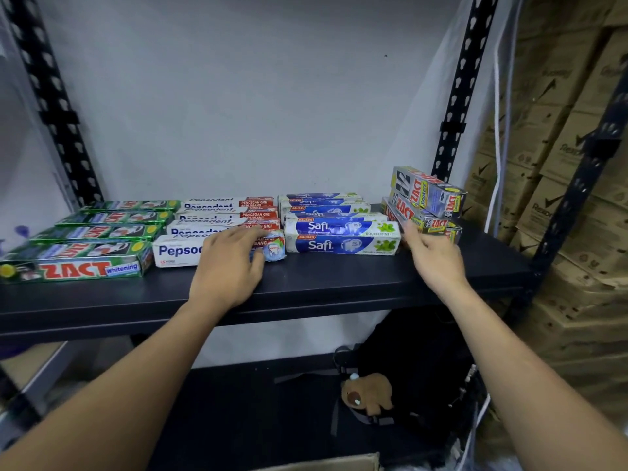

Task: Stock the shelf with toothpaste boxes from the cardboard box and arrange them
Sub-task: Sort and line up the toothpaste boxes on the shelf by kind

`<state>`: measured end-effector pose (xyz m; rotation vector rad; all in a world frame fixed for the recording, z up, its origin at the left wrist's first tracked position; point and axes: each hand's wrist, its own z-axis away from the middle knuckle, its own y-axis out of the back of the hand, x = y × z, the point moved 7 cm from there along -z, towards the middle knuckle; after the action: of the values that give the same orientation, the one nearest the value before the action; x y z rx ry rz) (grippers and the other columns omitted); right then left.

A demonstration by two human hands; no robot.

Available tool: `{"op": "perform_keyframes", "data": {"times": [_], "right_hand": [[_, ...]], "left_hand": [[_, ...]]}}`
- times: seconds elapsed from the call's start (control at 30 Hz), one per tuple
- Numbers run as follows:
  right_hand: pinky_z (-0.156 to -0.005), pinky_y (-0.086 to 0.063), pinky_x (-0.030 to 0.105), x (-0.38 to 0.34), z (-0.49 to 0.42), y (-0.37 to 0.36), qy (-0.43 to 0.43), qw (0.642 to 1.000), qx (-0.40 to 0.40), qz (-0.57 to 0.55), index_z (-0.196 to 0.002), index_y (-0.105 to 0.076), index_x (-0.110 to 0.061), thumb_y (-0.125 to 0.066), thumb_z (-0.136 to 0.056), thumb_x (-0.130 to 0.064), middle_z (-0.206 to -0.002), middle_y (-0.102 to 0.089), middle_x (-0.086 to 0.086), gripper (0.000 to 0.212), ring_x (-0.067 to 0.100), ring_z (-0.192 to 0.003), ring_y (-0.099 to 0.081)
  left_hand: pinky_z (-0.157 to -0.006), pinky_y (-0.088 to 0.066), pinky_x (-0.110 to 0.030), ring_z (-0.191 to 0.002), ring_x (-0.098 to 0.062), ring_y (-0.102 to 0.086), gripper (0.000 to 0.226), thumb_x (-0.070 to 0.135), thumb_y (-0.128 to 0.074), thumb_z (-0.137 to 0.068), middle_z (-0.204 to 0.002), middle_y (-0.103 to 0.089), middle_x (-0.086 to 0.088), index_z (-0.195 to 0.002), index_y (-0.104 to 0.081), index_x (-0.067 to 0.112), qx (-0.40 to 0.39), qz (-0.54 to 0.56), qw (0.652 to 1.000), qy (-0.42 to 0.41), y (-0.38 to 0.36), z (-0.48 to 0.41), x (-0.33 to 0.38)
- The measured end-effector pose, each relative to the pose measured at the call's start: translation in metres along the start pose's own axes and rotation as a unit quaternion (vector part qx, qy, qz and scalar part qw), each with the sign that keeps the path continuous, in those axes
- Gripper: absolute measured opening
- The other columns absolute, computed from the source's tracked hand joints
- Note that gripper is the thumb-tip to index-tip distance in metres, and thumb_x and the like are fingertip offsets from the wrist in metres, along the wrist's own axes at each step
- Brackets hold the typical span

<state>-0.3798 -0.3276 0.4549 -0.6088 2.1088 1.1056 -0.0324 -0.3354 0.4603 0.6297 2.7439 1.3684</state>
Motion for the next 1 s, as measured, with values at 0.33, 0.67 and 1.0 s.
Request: {"op": "perform_keyframes", "data": {"times": [0.33,0.67,1.0], "right_hand": [[-0.087,-0.047,0.040,0.000,-0.006,-0.023,-0.047,0.996,-0.010,0.079,-0.130,-0.054,-0.033,-0.047,-0.094,-0.058,-0.113,-0.069,-0.011,0.044,0.026,-0.114,-0.059],[-0.067,-0.041,0.034,-0.004,-0.004,-0.029,-0.048,0.981,0.072,0.175,-0.112,-0.058,-0.037,-0.045,-0.097,-0.051,-0.103,-0.070,0.005,0.024,0.035,-0.091,-0.064],[-0.066,-0.042,0.035,-0.001,-0.004,-0.030,-0.052,0.978,0.073,0.187,-0.119,-0.058,-0.037,-0.044,-0.097,-0.052,-0.103,-0.069,0.006,0.030,0.034,-0.091,-0.065]], "left_hand": [[-0.109,-0.030,-0.039,-0.129,-0.018,-0.050,0.045,0.035,-0.042,-0.089,-0.136,-0.060,0.004,-0.129,-0.059,0.025,0.013,-0.006,1.000,-0.001,0.003,0.001,0.003],[-0.119,0.000,-0.053,-0.141,-0.020,-0.036,0.049,0.050,-0.044,-0.093,-0.129,-0.063,0.003,-0.137,-0.046,0.029,0.011,-0.064,0.998,-0.001,-0.001,-0.008,0.027],[-0.116,0.006,-0.058,-0.141,-0.020,-0.033,0.059,0.051,-0.028,-0.094,-0.132,-0.061,0.007,-0.146,-0.031,0.024,0.017,-0.079,0.996,0.030,-0.018,-0.020,0.042]]}}
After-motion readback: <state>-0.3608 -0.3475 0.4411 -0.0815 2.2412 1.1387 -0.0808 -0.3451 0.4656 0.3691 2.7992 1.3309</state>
